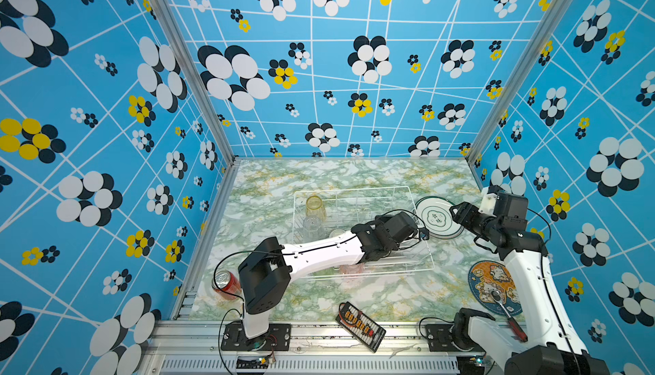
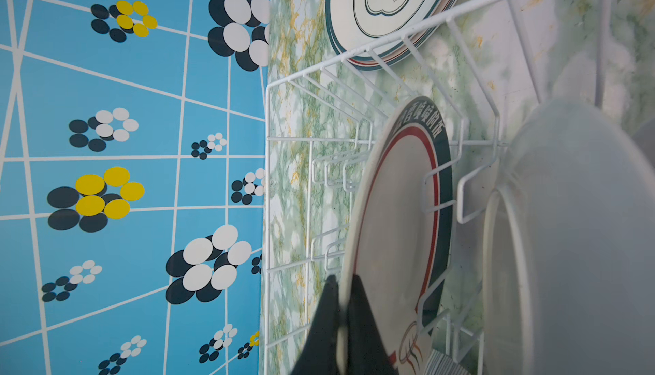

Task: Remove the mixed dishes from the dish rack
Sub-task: 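Lift the green-rimmed plate out of the rack with the left gripper, then grasp the green-rimmed plate's rim with the right gripper while the left gripper holds it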

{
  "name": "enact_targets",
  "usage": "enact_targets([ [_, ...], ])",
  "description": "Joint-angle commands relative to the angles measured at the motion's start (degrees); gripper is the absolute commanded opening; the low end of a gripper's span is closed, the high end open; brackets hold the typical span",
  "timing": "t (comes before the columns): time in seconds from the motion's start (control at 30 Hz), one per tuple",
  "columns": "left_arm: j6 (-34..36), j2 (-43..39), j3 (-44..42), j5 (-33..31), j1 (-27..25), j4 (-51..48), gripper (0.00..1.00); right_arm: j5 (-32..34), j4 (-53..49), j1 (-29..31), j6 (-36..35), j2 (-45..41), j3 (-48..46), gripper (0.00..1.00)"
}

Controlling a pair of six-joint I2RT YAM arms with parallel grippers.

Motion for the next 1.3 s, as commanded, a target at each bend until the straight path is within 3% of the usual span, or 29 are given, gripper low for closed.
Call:
enact_targets([
  [0.0,0.48,-5.08,0.35,-3.14,1.42,4.54,0.0,-2.1,1.39,0.5,0.09,-1.2,-0.95,0.66],
  [0.3,0.19,-9.13,-0.52,-2.27,1.21,5.99,0.0,-4.83,2.06,0.67,0.25,-1.56,-1.52,0.66],
  [0.5,-10.23,-14.71,3.16,1.9,5.5,0.94,0.0,-11.01,3.22,1.63,-0.77,-1.74,-1.31,0.65],
  [0.77,-26.5,-21.12,5.12,19.42,14.53,-2.4,0.0,-23.91,9.03,7.41,-1.44,-2.71,-2.47,0.63],
  [0.9,-35.86,-22.45,4.23,32.1,20.0,-1.3,0.0,-31.84,19.75,9.68,4.56,-2.69,-5.81,0.63],
  [1.1,-49.97,-23.01,0.43,50.51,28.07,5.62,0.0,-34.97,34.22,11.33,14.12,-2.1,-9.51,0.63],
  [1.27,-56.33,-21.94,-2.88,57.04,30.6,11.53,0.0,-35.42,42.21,11.87,19.18,-1.63,-11.07,0.58],
])
